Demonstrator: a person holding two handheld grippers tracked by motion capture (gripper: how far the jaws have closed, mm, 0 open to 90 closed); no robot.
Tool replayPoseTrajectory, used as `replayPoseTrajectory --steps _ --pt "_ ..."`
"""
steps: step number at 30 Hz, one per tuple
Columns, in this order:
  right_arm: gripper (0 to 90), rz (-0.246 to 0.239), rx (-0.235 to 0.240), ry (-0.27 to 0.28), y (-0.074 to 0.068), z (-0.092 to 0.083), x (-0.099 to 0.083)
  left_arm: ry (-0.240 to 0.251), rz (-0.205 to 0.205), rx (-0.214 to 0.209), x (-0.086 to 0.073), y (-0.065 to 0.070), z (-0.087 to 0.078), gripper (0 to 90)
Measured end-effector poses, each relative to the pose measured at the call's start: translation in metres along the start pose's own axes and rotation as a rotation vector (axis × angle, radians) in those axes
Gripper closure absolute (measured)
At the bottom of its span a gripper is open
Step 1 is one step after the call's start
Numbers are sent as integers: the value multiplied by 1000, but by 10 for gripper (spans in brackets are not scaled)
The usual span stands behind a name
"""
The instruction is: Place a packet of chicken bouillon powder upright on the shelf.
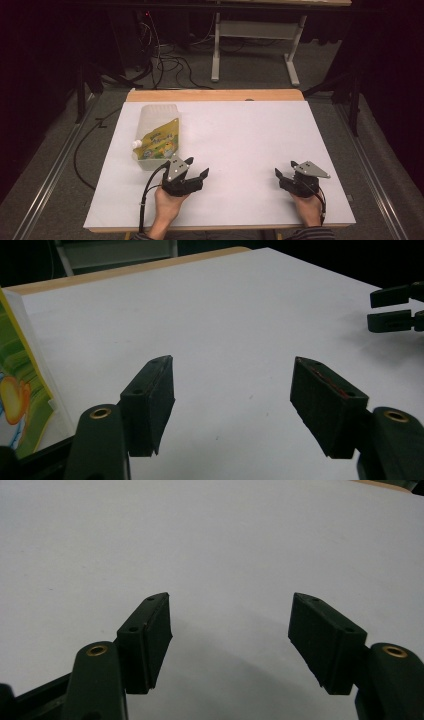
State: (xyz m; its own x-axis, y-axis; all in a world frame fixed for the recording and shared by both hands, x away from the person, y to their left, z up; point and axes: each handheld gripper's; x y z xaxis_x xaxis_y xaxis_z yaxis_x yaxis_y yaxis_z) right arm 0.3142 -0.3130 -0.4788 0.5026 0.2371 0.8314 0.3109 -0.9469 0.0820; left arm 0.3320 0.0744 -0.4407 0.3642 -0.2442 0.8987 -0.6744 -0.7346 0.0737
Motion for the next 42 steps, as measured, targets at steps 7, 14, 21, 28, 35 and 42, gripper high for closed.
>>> replayPoseTrajectory --steps 7,14,21,28,35,42 --pt "339 -2 -2 1 0 0 0 -28 -6 -1 -2 -2 11 336" --pt "339 0 0 3 0 0 0 -57 -19 -13 -5 -4 24 321" --pt "339 1 -2 2 0 0 0 -76 -38 -21 -7 -6 32 309" --pt "339 -3 -2 -1 0 0 0 -94 -53 11 -11 -11 42 307" --pt "339 -9 -9 -3 0 1 0 -86 -45 61 -15 -11 53 303" --pt "340 -8 -7 -9 0 1 0 -96 -8 89 -18 -8 56 294"
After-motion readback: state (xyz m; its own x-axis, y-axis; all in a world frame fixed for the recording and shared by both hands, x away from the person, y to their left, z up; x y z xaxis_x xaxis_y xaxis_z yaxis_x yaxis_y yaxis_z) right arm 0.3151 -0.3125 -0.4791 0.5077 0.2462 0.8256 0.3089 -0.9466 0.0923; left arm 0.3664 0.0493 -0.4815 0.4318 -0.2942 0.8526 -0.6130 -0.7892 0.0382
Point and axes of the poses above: each handheld gripper's, and its own axes: z roughly forward along the jaws, x roughly out of its top, y roughly to its right, and after that the axes turned 1 degree about -y, right-handed
